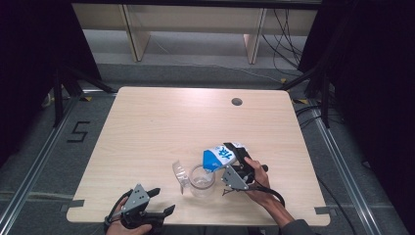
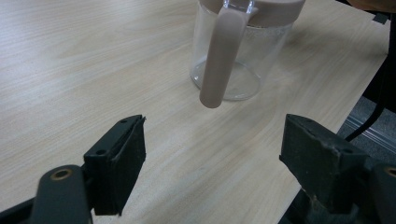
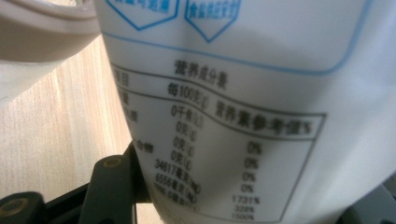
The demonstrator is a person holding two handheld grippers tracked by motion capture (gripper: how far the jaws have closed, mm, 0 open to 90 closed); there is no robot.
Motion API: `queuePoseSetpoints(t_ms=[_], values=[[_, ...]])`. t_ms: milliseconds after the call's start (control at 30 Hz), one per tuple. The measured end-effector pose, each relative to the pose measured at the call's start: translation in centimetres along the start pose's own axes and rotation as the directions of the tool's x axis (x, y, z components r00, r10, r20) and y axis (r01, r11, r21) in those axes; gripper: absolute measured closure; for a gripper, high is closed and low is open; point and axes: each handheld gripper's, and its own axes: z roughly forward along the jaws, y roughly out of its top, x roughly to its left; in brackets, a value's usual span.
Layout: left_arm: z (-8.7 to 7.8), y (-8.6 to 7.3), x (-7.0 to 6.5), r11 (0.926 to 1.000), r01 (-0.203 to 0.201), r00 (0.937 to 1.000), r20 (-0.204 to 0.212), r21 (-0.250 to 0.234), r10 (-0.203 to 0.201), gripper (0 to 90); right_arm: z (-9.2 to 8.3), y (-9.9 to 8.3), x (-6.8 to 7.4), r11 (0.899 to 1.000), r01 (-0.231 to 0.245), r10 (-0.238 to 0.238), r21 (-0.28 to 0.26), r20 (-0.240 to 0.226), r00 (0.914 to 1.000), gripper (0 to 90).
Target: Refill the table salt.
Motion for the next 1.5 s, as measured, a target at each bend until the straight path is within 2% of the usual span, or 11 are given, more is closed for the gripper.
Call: queuePoseSetpoints(t_ms=[133, 300, 367, 467, 600, 633, 1200, 1233, 1267, 1300, 1500], values=[[-0.12, 0.01, 0.16, 0.9996, -0.019, 0.9997, -0.012, 0.019, 0.019, 21.7, 0.08, -0.03, 0.15, 1.000, 0.009, -0.009, 0.000, -0.004, 1.0000, 43.7], [-0.02, 0.00, -0.07, 1.0000, 0.008, 1.0000, -0.005, -0.001, -0.008, 21.7, 0.02, 0.07, 0.19, 0.999, 0.032, -0.032, 0.004, 0.003, 0.9995, 43.8], [-0.11, 0.03, 0.16, 0.9996, -0.021, 0.9997, -0.011, 0.020, 0.022, 21.7, -0.02, 0.12, 0.19, 0.999, 0.039, -0.039, 0.003, 0.008, 0.9992, 44.0], [-0.12, 0.03, 0.16, 0.9996, -0.021, 0.9997, -0.011, 0.020, 0.022, 21.7, -0.13, 0.27, -0.19, 0.996, 0.087, -0.087, 0.005, 0.015, 0.9961, 44.1], [-0.01, 0.01, -0.05, 1.0000, 0.005, 1.0000, -0.002, -0.003, -0.005, 21.7, -0.16, 0.24, -0.17, 0.996, 0.089, -0.089, 0.009, 0.020, 0.9958, 44.1], [-0.06, 0.03, -0.09, 1.0000, 0.004, 1.0000, -0.008, 0.000, -0.004, 21.7, -0.12, 0.14, 0.04, 0.998, 0.056, -0.056, 0.004, 0.020, 0.9983, 44.1], [-0.03, 0.02, -0.04, 1.0000, 0.003, 1.0000, -0.001, -0.004, -0.003, 21.7, -0.14, 0.38, 0.39, 0.995, 0.104, -0.104, 0.010, 0.025, 0.9943, 44.7], [-0.03, 0.03, -0.04, 1.0000, 0.003, 1.0000, -0.001, -0.005, -0.003, 21.7, -0.12, 0.38, 0.33, 0.993, 0.117, -0.117, 0.006, 0.026, 0.9928, 44.7], [-0.03, 0.03, -0.04, 1.0000, 0.003, 1.0000, -0.001, -0.005, -0.003, 21.7, -0.21, 0.50, 0.11, 0.986, 0.163, -0.164, 0.016, 0.030, 0.9861, 44.7], [-0.04, 0.03, -0.04, 1.0000, 0.003, 1.0000, -0.001, -0.005, -0.003, 21.6, -0.17, 0.41, 0.39, 0.992, 0.127, -0.127, 0.012, 0.031, 0.9914, 44.7], [-0.03, 0.02, -0.05, 1.0000, 0.004, 1.0000, -0.002, -0.004, -0.004, 21.7, -0.17, 0.45, 0.42, 0.990, 0.143, -0.143, 0.009, 0.035, 0.9891, 45.6]])
